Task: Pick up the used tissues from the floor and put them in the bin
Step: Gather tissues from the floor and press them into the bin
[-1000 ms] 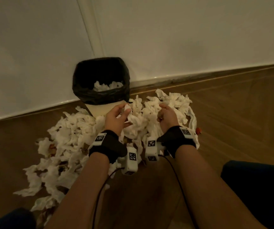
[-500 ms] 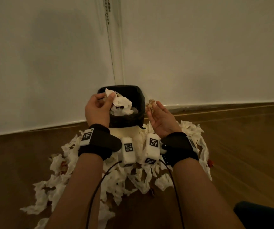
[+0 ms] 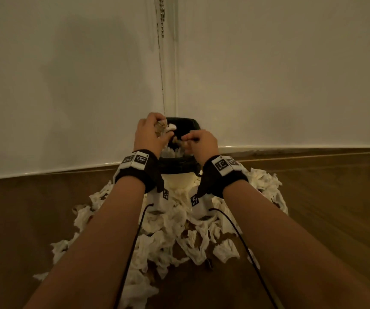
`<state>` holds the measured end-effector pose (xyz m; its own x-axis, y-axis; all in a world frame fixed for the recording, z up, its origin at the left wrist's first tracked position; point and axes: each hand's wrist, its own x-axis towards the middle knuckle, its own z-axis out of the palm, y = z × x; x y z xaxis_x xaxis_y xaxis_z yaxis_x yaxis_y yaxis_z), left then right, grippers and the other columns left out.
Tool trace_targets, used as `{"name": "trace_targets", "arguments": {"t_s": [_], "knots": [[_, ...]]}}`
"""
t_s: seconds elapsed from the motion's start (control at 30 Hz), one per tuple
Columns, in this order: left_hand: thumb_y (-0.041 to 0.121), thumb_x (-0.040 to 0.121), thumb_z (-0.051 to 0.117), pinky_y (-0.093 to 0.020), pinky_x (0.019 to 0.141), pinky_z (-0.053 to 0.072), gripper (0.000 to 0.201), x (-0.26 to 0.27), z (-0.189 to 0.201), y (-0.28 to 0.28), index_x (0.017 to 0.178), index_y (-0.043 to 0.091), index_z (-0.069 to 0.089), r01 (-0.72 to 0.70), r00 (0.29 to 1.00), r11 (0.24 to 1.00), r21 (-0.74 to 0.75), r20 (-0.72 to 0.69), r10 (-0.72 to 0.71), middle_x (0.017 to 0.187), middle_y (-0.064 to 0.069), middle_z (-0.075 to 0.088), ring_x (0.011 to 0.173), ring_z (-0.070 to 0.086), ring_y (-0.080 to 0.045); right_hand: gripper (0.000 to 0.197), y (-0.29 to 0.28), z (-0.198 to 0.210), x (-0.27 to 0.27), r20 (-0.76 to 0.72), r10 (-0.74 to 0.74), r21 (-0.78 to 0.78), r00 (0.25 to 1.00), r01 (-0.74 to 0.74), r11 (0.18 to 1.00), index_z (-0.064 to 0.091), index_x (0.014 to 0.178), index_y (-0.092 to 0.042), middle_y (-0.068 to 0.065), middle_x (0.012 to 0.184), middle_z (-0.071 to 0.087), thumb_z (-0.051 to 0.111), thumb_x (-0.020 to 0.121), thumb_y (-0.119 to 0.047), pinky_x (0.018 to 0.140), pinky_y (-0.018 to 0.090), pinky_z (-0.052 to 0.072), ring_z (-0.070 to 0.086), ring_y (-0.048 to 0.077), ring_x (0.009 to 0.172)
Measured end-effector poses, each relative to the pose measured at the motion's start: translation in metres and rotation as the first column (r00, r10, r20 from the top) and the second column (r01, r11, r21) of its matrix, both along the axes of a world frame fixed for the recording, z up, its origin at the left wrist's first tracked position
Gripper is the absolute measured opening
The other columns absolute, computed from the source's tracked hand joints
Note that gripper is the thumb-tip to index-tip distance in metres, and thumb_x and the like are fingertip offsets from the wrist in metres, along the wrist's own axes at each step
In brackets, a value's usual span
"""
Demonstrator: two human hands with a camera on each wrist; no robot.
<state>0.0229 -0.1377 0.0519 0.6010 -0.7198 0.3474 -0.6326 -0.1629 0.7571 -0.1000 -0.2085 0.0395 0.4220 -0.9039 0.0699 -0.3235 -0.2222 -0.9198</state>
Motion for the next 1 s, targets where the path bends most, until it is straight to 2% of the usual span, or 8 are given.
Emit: {"name": "trace_targets", "arguments": {"t_s": [0.1, 0.2, 0.3, 0.4, 0.5, 0.6, 0.77, 1.0], "knots": [[0.029, 0.080, 0.070, -0.038, 0.100, 0.043, 0.068, -0.002, -0.012, 0.001, 0.138, 0.024, 0.035, 0.055, 0.998, 0.985, 0.164, -0.048, -0.047, 0.135, -0.013, 0.040, 0.119, 0.047, -0.027, 0.027, 0.002, -0.013, -0.008, 0.046, -0.051, 0.010, 0.998, 0.051, 0.999, 0.069, 0.097, -0.009, 0.014, 0.118, 0.060, 0.043, 0.094, 0.000, 0.086, 0.038, 0.054, 0.064, 0.026, 0.094], [0.031, 0.086, 0.063, -0.039, 0.095, 0.048, 0.064, -0.011, -0.020, 0.008, 0.142, 0.027, 0.030, 0.026, 0.997, 0.992, 0.125, -0.080, -0.016, 0.140, -0.009, 0.035, 0.112, 0.054, -0.023, 0.025, 0.002, -0.023, -0.025, 0.070, -0.178, 0.009, 0.982, 0.178, 0.984, 0.067, 0.092, -0.017, 0.016, 0.112, 0.060, 0.045, 0.095, -0.005, 0.082, 0.037, 0.055, 0.063, 0.025, 0.088], [0.032, 0.090, 0.055, -0.029, 0.079, 0.051, 0.041, -0.031, -0.027, 0.020, 0.129, 0.031, 0.044, 0.005, 1.000, 0.999, 0.032, 0.030, -0.006, 0.119, 0.000, 0.049, 0.087, 0.058, -0.011, 0.026, 0.005, -0.041, -0.048, 0.025, -0.305, -0.028, 0.952, 0.306, 0.952, 0.069, 0.095, -0.018, 0.012, 0.109, 0.061, 0.045, 0.093, -0.008, 0.088, 0.040, 0.051, 0.061, 0.026, 0.095], [0.033, 0.091, 0.050, -0.016, 0.060, 0.042, 0.018, -0.054, -0.045, 0.033, 0.109, 0.031, 0.056, 0.073, 0.997, 0.995, 0.070, 0.033, -0.075, 0.085, 0.011, 0.058, 0.065, 0.051, 0.003, 0.022, 0.015, -0.069, -0.073, -0.039, -0.366, -0.009, 0.930, 0.366, 0.931, 0.067, 0.098, -0.017, 0.004, 0.103, 0.063, 0.047, 0.093, -0.011, 0.083, 0.029, 0.046, 0.059, 0.023, 0.097], [0.036, 0.091, 0.049, -0.025, 0.062, 0.048, 0.015, -0.076, -0.073, 0.048, 0.100, 0.031, 0.059, 0.164, 0.986, 0.946, 0.281, -0.034, -0.161, 0.072, 0.011, 0.058, 0.066, 0.057, -0.008, 0.018, 0.031, -0.103, -0.095, -0.145, -0.374, 0.071, 0.916, 0.387, 0.919, 0.063, 0.103, -0.017, 0.003, 0.103, 0.065, 0.048, 0.093, -0.015, 0.075, 0.025, 0.043, 0.060, 0.020, 0.088], [0.037, 0.091, 0.047, -0.031, 0.068, 0.053, 0.017, -0.094, -0.109, 0.062, 0.097, 0.029, 0.061, 0.235, 0.972, 0.840, 0.490, -0.094, -0.217, 0.078, 0.002, 0.065, 0.073, 0.062, -0.017, 0.021, 0.045, -0.132, -0.116, -0.341, -0.313, 0.161, 0.886, 0.383, 0.909, 0.059, 0.111, -0.018, 0.008, 0.106, 0.064, 0.048, 0.093, -0.022, 0.072, 0.029, 0.046, 0.057, 0.017, 0.080], [0.034, 0.094, 0.044, -0.028, 0.066, 0.046, 0.021, -0.123, -0.169, 0.092, 0.101, 0.022, 0.060, 0.272, 0.958, 0.709, 0.650, -0.114, -0.263, 0.093, -0.003, 0.066, 0.078, 0.058, -0.017, 0.043, 0.085, -0.180, -0.134, -0.690, -0.184, 0.041, 0.700, 0.293, 0.955, 0.047, 0.125, -0.015, 0.015, 0.127, 0.048, 0.046, 0.092, -0.042, 0.104, 0.039, 0.030, 0.042, 0.032, 0.119], [0.031, 0.096, 0.039, -0.031, 0.080, 0.049, 0.027, -0.146, -0.220, 0.133, 0.120, 0.023, 0.047, 0.233, 0.971, 0.662, 0.712, -0.130, -0.202, 0.123, 0.000, 0.051, 0.102, 0.056, -0.018, 0.077, 0.147, -0.229, -0.148, -0.818, -0.064, -0.080, 0.572, -0.003, 0.997, 0.031, 0.141, -0.024, 0.008, 0.146, 0.030, 0.039, 0.080, -0.071, 0.109, 0.040, 0.027, 0.027, 0.028, 0.134]]}}
